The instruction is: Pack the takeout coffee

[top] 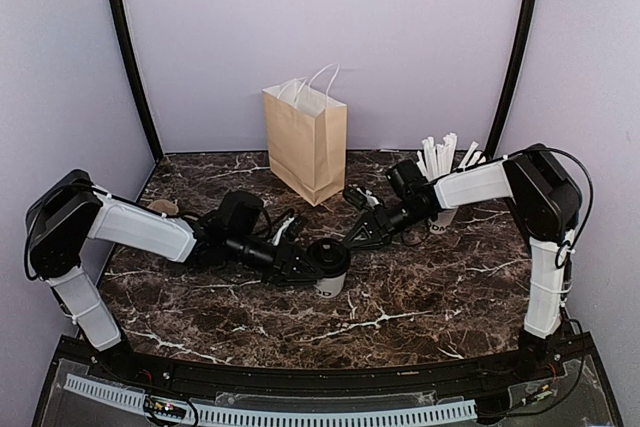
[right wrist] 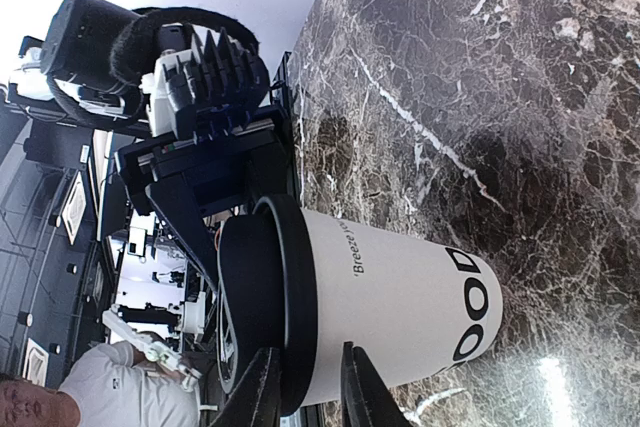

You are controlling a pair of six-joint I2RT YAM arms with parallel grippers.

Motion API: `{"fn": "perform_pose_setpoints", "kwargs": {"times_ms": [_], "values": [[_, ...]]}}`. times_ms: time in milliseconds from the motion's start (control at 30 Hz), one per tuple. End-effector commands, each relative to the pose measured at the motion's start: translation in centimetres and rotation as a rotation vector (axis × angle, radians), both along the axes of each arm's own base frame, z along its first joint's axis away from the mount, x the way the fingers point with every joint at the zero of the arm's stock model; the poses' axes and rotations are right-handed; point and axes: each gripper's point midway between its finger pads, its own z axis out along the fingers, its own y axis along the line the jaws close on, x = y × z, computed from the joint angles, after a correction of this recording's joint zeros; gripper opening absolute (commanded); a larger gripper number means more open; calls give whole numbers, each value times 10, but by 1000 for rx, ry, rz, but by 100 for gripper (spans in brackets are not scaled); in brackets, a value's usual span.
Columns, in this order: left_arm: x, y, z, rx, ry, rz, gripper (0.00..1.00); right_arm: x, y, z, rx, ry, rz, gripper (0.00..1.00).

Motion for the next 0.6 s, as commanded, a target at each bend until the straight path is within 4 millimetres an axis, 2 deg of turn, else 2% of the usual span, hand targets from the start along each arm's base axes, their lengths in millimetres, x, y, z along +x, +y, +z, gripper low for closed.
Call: {"fn": "perform_pose_setpoints", "kwargs": {"times_ms": [0, 67, 167, 233, 367, 433, 567], "values": [[6, 83, -109, 554, 14, 181, 32, -17, -5, -45, -174, -3, 11, 23], [16, 78, -91, 531, -55, 175, 35, -18, -4, -35, -139, -8, 28, 25], [31, 65, -55, 457, -160, 173, 40, -18, -2, -8, -61, -50, 63, 32], [39, 57, -18, 377, -253, 170, 43, -16, -2, 10, -19, -108, 80, 36], [44, 46, 38, 249, -380, 162, 49, -11, -4, 39, 47, -147, 74, 40], [44, 42, 58, 192, -411, 169, 51, -11, -4, 44, 54, -151, 70, 40], [44, 47, 69, 179, -422, 205, 53, -13, -6, 41, 47, -140, 71, 42]]}}
